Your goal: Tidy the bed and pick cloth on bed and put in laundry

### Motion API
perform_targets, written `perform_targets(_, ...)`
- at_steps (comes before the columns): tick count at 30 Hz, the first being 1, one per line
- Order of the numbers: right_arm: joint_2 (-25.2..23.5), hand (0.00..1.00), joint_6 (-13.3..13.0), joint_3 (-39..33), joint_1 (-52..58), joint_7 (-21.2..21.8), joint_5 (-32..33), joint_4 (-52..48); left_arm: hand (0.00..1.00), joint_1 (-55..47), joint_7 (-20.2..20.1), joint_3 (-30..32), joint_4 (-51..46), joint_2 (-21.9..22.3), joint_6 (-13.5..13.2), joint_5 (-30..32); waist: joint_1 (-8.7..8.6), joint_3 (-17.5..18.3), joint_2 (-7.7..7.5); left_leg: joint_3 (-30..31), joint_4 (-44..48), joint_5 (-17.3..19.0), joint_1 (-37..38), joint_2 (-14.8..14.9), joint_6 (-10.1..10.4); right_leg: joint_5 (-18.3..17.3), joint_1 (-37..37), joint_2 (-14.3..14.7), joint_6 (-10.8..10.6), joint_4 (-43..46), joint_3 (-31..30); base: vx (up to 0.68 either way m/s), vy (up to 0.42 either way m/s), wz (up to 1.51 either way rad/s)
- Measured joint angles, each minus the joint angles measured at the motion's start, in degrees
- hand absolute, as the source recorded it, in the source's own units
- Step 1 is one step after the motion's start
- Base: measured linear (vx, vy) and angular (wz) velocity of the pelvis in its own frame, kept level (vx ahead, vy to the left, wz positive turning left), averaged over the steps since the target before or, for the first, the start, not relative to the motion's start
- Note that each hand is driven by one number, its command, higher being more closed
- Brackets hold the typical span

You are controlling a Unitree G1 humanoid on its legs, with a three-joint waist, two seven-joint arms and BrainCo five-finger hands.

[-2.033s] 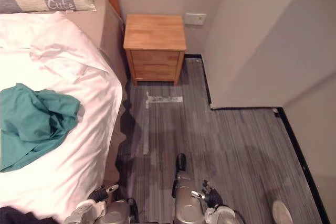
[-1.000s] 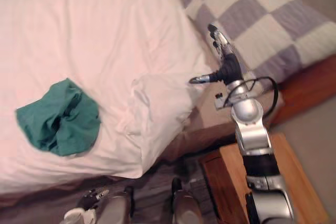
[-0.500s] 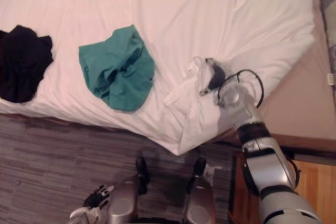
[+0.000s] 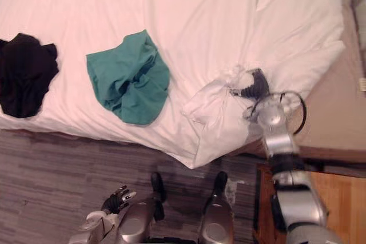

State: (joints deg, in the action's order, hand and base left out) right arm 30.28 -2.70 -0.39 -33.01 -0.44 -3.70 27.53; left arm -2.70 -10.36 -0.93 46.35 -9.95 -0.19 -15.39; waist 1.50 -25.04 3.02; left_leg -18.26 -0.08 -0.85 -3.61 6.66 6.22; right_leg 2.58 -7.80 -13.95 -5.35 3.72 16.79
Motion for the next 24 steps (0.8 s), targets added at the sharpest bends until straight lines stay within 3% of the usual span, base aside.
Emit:
perform_targets(2, -2.6, 1.0, 0.1, -2.3, 4.3, -0.6, 1.5, -4.2, 0.0, 0.0, 0.0, 0.1, 0.0, 0.1, 0.9, 0.4, -1.02, 0.5, -0.72, -0.3, 0.0, 0.0, 0.3, 0.1, 0.0, 0.2, 0.1, 0.2, 0.0, -0.3, -0.5, 0.03, -0.002, -0.21)
perform_targets(5, -8.8, 1.0, 0.0, -8.0, 18.3, -0.7, 4.0, -9.4, 0.0, -1.1, 0.2, 0.4, 0.5, 0.5, 3.1, 1.0, -2.4, 3.8, -3.4, -3.5, -0.9, 0.9, 5.4, 0.8, 1.2, 0.2, 3.1, 1.4, -0.1, -1.5, -3.4, 0.07, -0.005, -0.52)
perform_targets(6, -9.5, 0.0, 0.0, -9.0, 20.4, -0.7, 4.0, -9.4, 0.0, -1.4, 0.2, 0.5, 0.5, 0.7, 3.2, 1.4, -2.61, 4.6, -3.71, -4.1, -0.9, 1.2, 6.2, 1.0, 1.6, 0.2, 3.7, 1.6, -0.1, -1.7, -3.6, 0.05, -0.006, -0.44)
perform_targets(9, -12.1, 0.0, -0.6, -14.3, 28.1, -1.1, 6.4, -8.3, 0.0, -2.1, 0.9, 1.3, 2.0, 1.5, 3.3, 2.2, -3.56, 8.3, -4.98, -6.6, -2.1, 2.1, 9.6, 1.6, 2.3, 0.0, 5.3, 2.8, -0.3, -2.5, -5.6, 0.05, -0.008, -0.43)
perform_targets(10, -13.1, 0.0, -1.2, -16.3, 29.9, -1.3, 8.8, -7.6, 0.0, -2.5, 1.4, 1.8, 2.9, 2.0, 3.4, 3.0, -4.58, 9.5, -5.15, -7.6, -2.9, 2.1, 10.9, 1.6, 2.3, -0.1, 6.0, 3.1, -0.4, -2.8, -6.1, 0.02, -0.002, -0.33)
perform_targets(13, -16.2, 0.0, -1.8, -21.8, 32.2, -2.2, 14.6, -4.4, 0.0, -2.9, 1.5, 2.3, 5.0, 2.3, 4.0, 4.2, -5.03, 11.6, -4.75, -9.8, -4.0, 2.2, 13.2, 1.7, 2.5, -0.1, 6.3, 3.8, -0.5, -2.9, -8.1, 0.0, -0.002, -0.34)
perform_targets(16, -18.4, 0.0, 0.0, -25.9, 33.1, -5.2, 20.1, -3.2, 0.0, -4.1, 1.5, 4.0, 5.7, 2.6, 3.9, 4.1, -5.08, 12.3, -3.63, -11.6, -5.1, 2.4, 15.5, 1.7, 2.8, -0.1, 7.4, 4.3, -0.5, -3.2, -9.2, 0.0, -0.003, -0.22)
perform_targets(19, -19.9, 0.0, 0.8, -28.9, 33.9, -8.5, 19.7, -6.0, 0.0, -4.8, 1.4, 5.2, 5.8, 2.7, 3.1, 3.3, -5.1, 12.6, -3.31, -12.5, -5.6, 2.5, 16.0, 1.7, 2.9, -0.2, 7.4, 4.5, -0.5, -3.2, -9.9, 0.01, -0.005, -0.13)
perform_targets(22, -21.2, 0.0, 3.4, -35.0, 36.9, -15.2, 15.8, -14.0, 0.0, -5.7, 1.1, 6.1, 5.7, 2.7, 2.2, 1.1, -5.26, 12.7, -3.59, -12.9, -5.8, 2.7, 16.4, 1.8, 3.2, -0.2, 7.4, 4.9, -0.5, -3.3, -10.7, 0.04, -0.012, -0.12)
perform_targets(24, -21.0, 0.0, 3.5, -39.5, 37.1, -19.4, 14.7, -19.7, 0.0, -6.9, 1.0, 6.2, 5.4, 2.6, 1.3, -0.3, -5.92, 12.9, -4.05, -14.1, -5.8, 3.1, 16.7, 1.9, 3.5, -0.2, 7.4, 5.2, -0.5, -3.5, -11.7, 0.01, -0.006, -0.28)
